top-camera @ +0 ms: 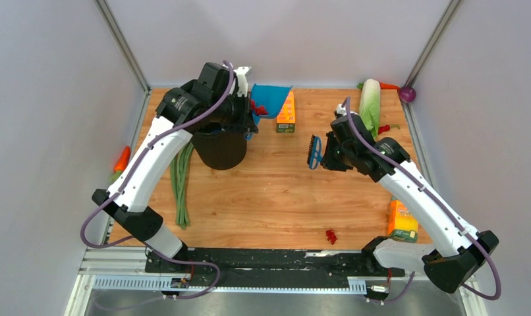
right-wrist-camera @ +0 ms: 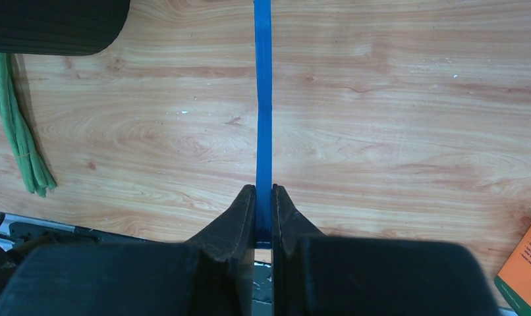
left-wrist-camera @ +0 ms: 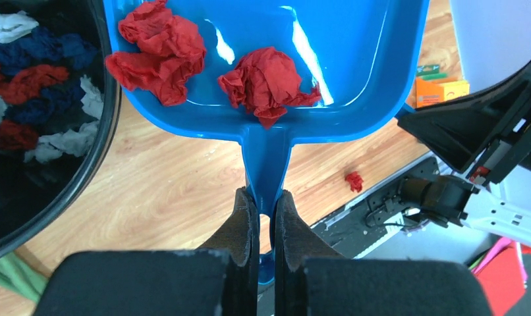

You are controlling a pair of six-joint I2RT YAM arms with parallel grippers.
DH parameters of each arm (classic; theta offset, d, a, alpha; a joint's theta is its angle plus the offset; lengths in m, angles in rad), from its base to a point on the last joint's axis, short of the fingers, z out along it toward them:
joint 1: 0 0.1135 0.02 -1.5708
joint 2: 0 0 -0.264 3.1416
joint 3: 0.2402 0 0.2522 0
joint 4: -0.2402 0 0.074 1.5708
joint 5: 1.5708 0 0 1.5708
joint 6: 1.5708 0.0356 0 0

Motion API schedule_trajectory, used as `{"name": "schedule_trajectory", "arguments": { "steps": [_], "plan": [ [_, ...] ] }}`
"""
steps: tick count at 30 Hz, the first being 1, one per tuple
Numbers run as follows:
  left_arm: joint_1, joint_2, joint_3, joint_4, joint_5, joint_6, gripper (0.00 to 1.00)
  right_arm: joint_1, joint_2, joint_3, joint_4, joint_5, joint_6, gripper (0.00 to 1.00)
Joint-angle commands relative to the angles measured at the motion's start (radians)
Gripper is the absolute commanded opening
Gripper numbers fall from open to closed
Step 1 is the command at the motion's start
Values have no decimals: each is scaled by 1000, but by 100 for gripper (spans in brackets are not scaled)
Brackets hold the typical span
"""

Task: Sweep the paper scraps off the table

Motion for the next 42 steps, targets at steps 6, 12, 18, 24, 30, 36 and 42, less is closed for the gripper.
{"name": "schedule_trajectory", "arguments": {
  "steps": [6, 12, 18, 24, 30, 36, 42],
  "plan": [
    [113, -108, -194, 259, 215, -121, 0, -3, -44, -51, 55, -31, 1, 0],
    [164, -126, -225, 304, 241, -138, 0, -3, -59, -66, 61, -31, 2, 0],
    [239, -157, -290, 414, 321, -204, 0, -3, -65, -65, 61, -31, 1, 0],
    [328, -241, -467, 694, 476, -365, 0, -3, -67, -77, 61, -35, 16, 0],
    [377, -313, -623, 962, 548, -531, 0, -3, -68, -88, 66, -32, 24, 0],
    [423, -355, -744, 1144, 596, -659, 0, -2, -81, -106, 69, -26, 22, 0],
    [478, -401, -939, 1547, 596, -943, 0, -3, -81, -104, 72, -14, 7, 0]
  ]
}}
